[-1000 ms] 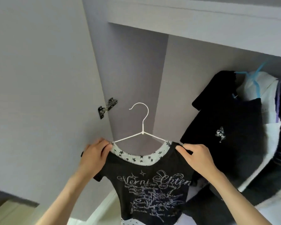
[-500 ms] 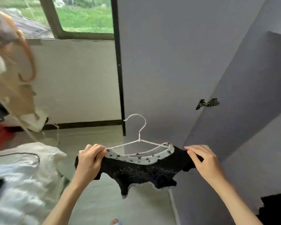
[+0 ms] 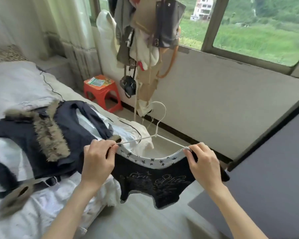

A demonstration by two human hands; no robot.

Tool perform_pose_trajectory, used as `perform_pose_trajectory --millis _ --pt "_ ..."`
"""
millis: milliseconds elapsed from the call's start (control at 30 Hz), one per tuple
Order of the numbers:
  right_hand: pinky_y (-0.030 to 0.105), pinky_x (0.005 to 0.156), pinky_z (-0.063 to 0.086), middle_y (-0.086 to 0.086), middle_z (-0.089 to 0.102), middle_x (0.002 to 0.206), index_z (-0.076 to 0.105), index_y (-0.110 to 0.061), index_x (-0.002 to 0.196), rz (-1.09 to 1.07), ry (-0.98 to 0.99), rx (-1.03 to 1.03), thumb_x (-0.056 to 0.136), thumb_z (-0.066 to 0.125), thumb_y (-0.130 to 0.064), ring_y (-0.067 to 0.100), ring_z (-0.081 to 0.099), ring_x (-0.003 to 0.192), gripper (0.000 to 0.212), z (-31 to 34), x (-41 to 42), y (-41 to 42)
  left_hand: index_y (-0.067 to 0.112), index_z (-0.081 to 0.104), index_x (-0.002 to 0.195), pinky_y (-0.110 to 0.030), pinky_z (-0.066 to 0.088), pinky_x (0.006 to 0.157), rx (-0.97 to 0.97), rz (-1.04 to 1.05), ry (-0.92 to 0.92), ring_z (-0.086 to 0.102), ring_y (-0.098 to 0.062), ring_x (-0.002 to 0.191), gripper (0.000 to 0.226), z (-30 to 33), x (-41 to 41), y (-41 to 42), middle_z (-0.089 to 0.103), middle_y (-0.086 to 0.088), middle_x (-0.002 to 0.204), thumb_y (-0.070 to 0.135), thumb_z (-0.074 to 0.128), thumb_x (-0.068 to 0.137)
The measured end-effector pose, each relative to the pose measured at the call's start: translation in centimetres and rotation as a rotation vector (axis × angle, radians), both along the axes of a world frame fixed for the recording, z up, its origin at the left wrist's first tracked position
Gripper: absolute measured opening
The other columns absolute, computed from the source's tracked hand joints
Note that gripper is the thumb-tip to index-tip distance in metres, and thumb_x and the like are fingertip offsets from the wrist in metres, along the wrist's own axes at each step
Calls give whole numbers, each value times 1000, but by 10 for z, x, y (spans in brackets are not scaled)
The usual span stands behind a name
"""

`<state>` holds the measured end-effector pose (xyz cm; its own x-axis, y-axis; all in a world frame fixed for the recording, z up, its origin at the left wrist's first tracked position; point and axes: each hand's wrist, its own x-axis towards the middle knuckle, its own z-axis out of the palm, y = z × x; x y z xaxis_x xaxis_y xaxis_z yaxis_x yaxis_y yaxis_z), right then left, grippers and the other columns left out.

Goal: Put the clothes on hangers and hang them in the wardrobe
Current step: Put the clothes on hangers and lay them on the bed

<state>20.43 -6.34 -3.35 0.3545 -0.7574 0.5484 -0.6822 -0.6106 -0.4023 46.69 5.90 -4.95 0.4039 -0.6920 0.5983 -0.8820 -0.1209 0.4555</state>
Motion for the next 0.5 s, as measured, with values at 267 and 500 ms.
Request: perform_pose_trajectory --millis 267,500 --pt "29 55 52 0 66 70 71 -12 79 321 -54 -43 82 70 -19 16 60 60 8 18 174 22 12 64 81 -30 29 70 -37 429 -47 47 -20 76 31 12 117 91 60 3 73 32 42 89" --pt "30 45 50 -3 67 64 72 -17 75 649 -95 -101 84 63 -29 16 59 50 17 32 293 47 11 65 78 -30 31 73 -54 775 -128 51 -22 79 31 27 171 176 60 0 80 32 44 89"
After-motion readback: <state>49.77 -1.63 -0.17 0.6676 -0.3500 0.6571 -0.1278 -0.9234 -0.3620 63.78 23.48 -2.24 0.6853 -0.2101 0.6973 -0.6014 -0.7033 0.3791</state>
